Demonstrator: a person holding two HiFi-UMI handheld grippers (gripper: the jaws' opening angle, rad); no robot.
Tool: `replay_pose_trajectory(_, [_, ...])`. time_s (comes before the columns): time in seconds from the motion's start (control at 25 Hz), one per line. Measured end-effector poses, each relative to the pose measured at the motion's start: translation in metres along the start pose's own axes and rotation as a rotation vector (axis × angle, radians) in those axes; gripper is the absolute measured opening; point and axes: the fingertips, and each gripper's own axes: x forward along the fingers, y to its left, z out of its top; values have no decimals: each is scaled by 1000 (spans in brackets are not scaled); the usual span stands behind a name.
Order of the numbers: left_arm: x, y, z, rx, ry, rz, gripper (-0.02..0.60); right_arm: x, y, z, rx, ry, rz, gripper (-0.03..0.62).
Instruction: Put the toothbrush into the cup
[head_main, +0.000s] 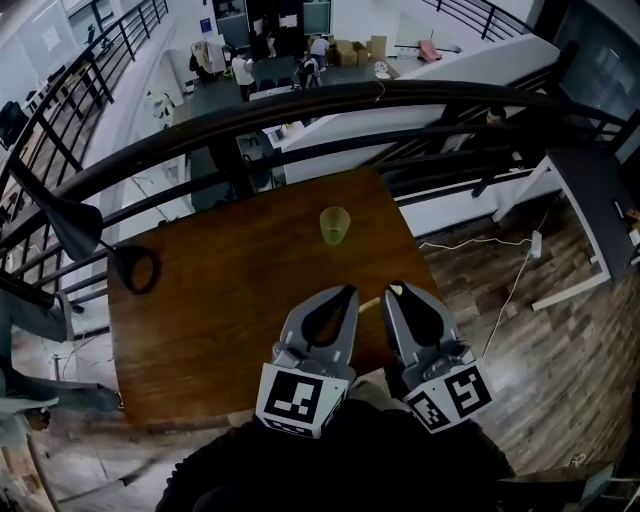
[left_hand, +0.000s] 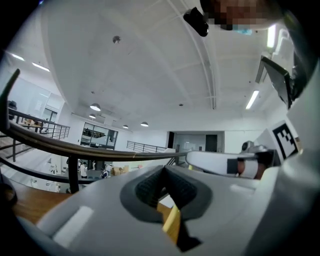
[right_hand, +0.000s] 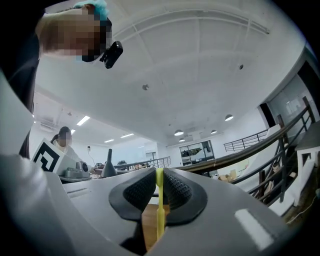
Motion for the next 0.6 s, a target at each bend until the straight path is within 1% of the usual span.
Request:
replay_pose_trajectory(0.16, [9, 9, 0, -3, -13, 21, 9, 12, -5, -4, -4, 1, 23, 46])
replay_pose_trajectory(0.44, [31, 32, -8, -13, 11, 84, 9, 46, -22, -13, 26, 23, 84, 46])
replay_pose_trajectory(0.6, [49, 37, -13, -23, 30, 113, 8, 61, -38, -19, 42, 40, 111, 46])
